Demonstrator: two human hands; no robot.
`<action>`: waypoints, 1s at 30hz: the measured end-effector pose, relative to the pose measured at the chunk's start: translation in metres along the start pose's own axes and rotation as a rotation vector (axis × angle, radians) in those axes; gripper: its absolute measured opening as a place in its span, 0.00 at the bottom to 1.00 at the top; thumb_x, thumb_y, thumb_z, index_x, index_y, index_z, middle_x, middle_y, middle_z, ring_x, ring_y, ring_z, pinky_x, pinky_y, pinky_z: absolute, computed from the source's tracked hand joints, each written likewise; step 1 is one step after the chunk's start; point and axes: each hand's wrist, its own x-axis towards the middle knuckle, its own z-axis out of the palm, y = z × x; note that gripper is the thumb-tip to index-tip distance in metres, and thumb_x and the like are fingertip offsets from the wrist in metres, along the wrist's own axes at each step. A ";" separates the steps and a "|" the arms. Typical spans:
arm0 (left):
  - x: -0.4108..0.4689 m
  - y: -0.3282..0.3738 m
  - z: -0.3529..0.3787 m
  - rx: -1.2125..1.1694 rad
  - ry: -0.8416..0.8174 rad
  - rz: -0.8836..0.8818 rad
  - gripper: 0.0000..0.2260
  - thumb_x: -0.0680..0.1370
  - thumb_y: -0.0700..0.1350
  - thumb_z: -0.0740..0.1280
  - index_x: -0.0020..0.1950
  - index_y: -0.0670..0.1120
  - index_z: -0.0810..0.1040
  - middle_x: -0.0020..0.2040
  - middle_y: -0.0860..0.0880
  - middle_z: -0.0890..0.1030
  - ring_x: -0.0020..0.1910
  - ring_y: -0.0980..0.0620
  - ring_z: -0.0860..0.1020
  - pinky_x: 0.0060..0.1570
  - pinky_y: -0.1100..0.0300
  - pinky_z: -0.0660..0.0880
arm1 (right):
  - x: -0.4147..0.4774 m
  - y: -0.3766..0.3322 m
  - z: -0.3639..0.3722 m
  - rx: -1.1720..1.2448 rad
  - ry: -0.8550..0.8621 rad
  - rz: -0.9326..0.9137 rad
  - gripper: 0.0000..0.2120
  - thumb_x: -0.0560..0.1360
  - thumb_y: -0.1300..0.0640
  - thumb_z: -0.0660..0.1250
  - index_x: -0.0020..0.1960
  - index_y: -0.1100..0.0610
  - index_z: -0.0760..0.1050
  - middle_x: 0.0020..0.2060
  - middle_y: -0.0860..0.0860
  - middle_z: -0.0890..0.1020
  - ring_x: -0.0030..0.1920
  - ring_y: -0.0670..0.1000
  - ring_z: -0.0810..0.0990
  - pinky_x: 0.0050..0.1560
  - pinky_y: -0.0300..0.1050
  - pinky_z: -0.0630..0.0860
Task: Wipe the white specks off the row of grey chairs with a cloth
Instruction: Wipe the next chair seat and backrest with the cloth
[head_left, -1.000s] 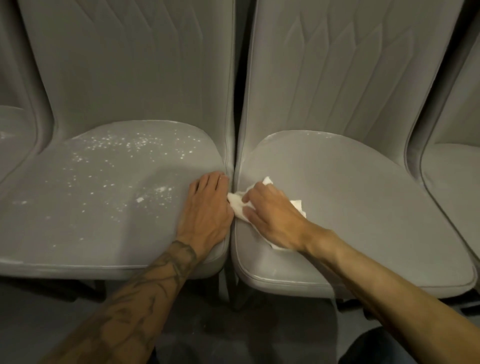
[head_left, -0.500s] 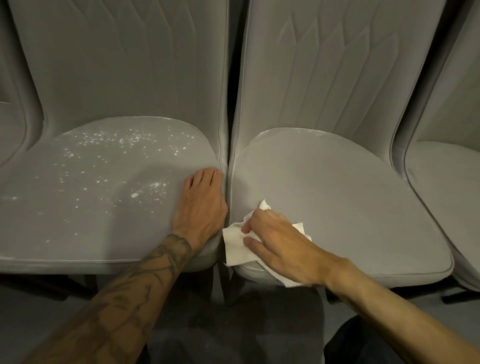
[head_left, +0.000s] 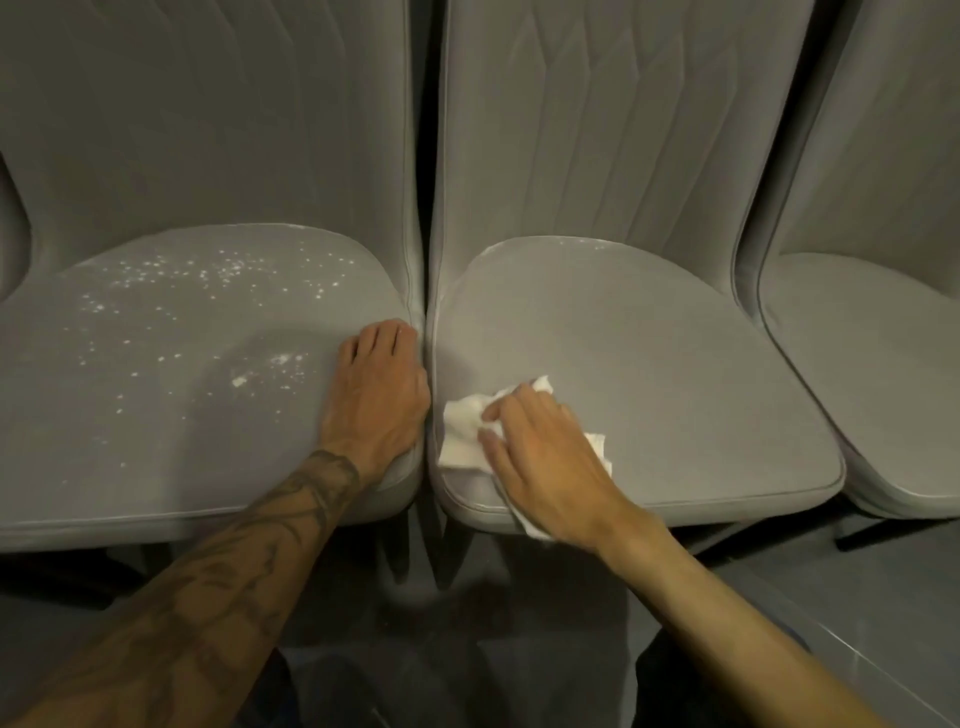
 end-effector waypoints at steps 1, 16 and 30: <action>0.000 0.000 0.000 0.005 -0.002 0.006 0.23 0.78 0.47 0.47 0.62 0.39 0.76 0.59 0.38 0.78 0.59 0.38 0.76 0.63 0.43 0.71 | 0.004 -0.003 0.002 -0.030 0.045 0.069 0.11 0.84 0.49 0.55 0.58 0.54 0.71 0.52 0.50 0.73 0.50 0.51 0.70 0.54 0.51 0.70; 0.002 0.001 0.006 -0.036 0.052 -0.010 0.21 0.77 0.47 0.48 0.57 0.39 0.76 0.56 0.37 0.78 0.55 0.36 0.76 0.58 0.42 0.71 | -0.024 -0.059 0.039 -0.063 0.197 0.222 0.06 0.81 0.50 0.62 0.52 0.52 0.74 0.46 0.49 0.73 0.46 0.51 0.70 0.48 0.47 0.69; 0.001 0.002 0.006 -0.058 0.065 -0.027 0.18 0.78 0.48 0.50 0.57 0.41 0.75 0.56 0.39 0.78 0.55 0.39 0.76 0.57 0.43 0.71 | -0.034 -0.061 0.052 -0.064 0.282 0.266 0.09 0.82 0.44 0.60 0.53 0.49 0.71 0.49 0.47 0.74 0.45 0.49 0.71 0.46 0.46 0.70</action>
